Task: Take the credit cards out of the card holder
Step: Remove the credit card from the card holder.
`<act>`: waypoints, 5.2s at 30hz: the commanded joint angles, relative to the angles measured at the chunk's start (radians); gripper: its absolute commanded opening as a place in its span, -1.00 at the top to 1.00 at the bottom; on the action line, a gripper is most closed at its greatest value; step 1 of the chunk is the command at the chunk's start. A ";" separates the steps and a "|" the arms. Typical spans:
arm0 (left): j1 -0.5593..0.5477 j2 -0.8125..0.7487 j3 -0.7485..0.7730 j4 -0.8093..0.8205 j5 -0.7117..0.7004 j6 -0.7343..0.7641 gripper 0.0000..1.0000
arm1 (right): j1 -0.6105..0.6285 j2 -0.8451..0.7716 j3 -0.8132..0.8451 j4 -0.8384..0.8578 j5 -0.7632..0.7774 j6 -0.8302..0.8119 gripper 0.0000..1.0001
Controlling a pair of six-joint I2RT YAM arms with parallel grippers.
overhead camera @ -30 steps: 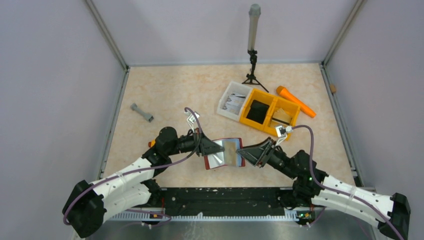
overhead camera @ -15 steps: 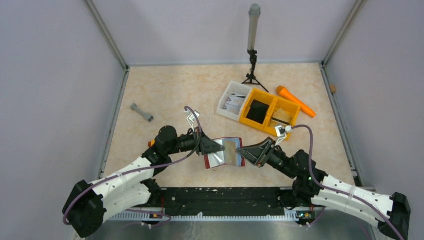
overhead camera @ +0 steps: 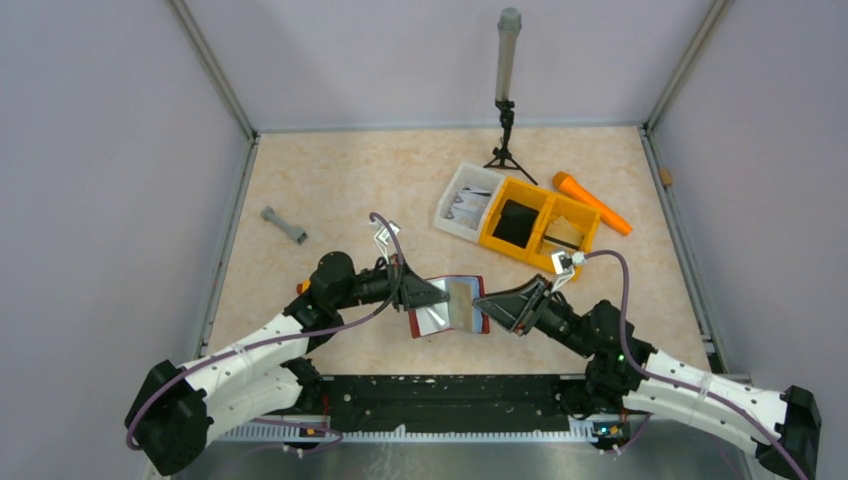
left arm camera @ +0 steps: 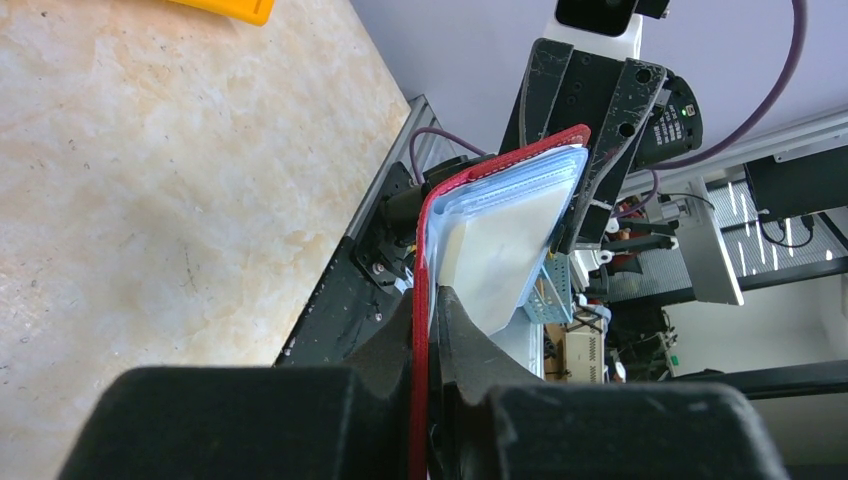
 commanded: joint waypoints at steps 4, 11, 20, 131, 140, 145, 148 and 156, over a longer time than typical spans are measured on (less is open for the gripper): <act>-0.004 -0.003 0.038 0.057 0.004 -0.006 0.93 | -0.006 -0.009 -0.006 0.063 -0.018 0.003 0.51; -0.004 -0.006 0.037 0.058 0.004 -0.007 0.93 | -0.006 -0.009 -0.005 0.066 -0.025 0.003 0.47; -0.004 -0.008 0.037 0.060 0.004 -0.010 0.93 | -0.006 -0.010 -0.010 0.074 -0.031 0.002 0.60; -0.047 0.086 0.086 -0.318 -0.199 0.179 -0.11 | -0.007 0.557 0.334 -0.341 0.040 -0.102 1.00; -0.047 0.088 0.080 -0.329 -0.215 0.178 -0.06 | -0.012 0.451 0.235 -0.193 -0.027 -0.072 0.16; -0.047 0.083 0.076 -0.318 -0.230 0.158 0.01 | -0.014 0.411 0.199 -0.149 -0.035 -0.059 0.05; -0.047 0.084 0.077 -0.298 -0.217 0.142 0.05 | -0.016 0.419 0.199 -0.147 -0.035 -0.061 0.02; -0.047 0.207 0.061 -0.278 -0.221 0.144 0.12 | -0.021 0.545 0.204 -0.204 0.015 -0.088 0.02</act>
